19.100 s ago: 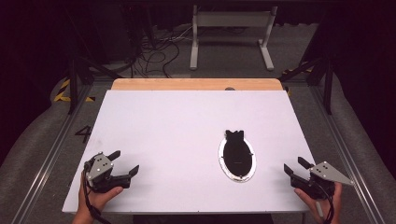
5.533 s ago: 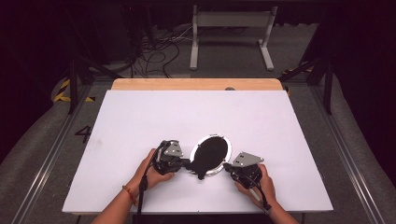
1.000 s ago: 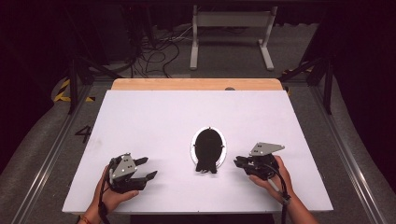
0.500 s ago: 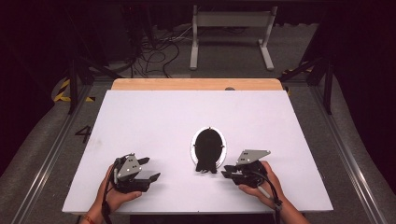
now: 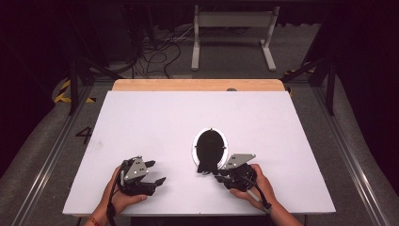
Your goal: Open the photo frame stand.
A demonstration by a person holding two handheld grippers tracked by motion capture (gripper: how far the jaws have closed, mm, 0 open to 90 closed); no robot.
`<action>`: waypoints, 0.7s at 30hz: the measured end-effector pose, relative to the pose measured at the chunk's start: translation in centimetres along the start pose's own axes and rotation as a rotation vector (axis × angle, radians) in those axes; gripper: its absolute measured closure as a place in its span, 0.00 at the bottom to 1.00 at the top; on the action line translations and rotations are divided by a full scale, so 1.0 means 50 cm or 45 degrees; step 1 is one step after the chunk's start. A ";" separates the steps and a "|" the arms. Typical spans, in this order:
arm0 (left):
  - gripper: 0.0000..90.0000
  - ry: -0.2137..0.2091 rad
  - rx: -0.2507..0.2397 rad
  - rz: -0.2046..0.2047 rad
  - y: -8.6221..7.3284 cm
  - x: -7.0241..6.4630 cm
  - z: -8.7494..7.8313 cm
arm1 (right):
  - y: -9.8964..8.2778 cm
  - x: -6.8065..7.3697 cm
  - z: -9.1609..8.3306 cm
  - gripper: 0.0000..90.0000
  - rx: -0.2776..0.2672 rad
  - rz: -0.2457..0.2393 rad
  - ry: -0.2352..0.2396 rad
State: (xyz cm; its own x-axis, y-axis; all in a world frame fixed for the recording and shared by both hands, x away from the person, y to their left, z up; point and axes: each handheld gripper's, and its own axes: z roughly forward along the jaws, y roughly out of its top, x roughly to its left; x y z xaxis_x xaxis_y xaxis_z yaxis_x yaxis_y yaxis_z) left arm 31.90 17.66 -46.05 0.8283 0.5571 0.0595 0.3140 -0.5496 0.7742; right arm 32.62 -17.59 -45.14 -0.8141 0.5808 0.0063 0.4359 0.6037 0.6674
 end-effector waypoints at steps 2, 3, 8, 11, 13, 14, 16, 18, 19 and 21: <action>0.34 -0.004 0.004 0.004 0.001 -0.001 0.002 | 0.004 0.004 0.002 0.80 0.012 -0.016 -0.030; 0.34 -0.004 0.004 0.005 0.001 -0.002 0.002 | 0.004 0.005 0.002 0.80 0.015 -0.019 -0.040; 0.33 -0.007 0.013 0.001 0.001 -0.001 0.004 | 0.003 0.006 0.003 0.81 -0.002 -0.006 -0.042; 0.33 0.036 -0.002 -0.008 0.004 -0.004 0.003 | -0.002 -0.002 0.002 0.80 -0.033 0.053 0.003; 0.33 0.025 -0.034 -0.043 0.008 -0.005 0.002 | -0.008 -0.011 0.000 0.79 -0.078 0.124 0.055; 0.33 0.008 -0.037 -0.054 0.011 -0.006 0.003 | -0.009 -0.015 0.000 0.79 -0.091 0.155 0.077; 0.33 -0.019 -0.043 -0.055 0.015 -0.010 0.007 | -0.012 -0.023 -0.002 0.79 -0.116 0.216 0.128; 0.33 -0.047 -0.045 -0.050 0.023 -0.017 0.014 | -0.014 -0.029 -0.001 0.76 -0.138 0.268 0.170; 0.33 -0.059 -0.052 -0.050 0.026 -0.019 0.016 | -0.015 -0.033 -0.001 0.74 -0.149 0.293 0.194; 0.34 -0.077 -0.052 -0.056 0.040 -0.023 0.026 | -0.018 -0.041 -0.001 0.72 -0.171 0.342 0.246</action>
State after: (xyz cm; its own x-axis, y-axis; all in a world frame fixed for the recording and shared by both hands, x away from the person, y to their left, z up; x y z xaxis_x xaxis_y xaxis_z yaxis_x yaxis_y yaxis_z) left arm 32.16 15.10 -45.39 0.8412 0.5406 -0.0124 0.3325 -0.4991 0.8002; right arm 33.88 -19.34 -45.74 -0.7403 0.5875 0.3269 0.6005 0.3591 0.7145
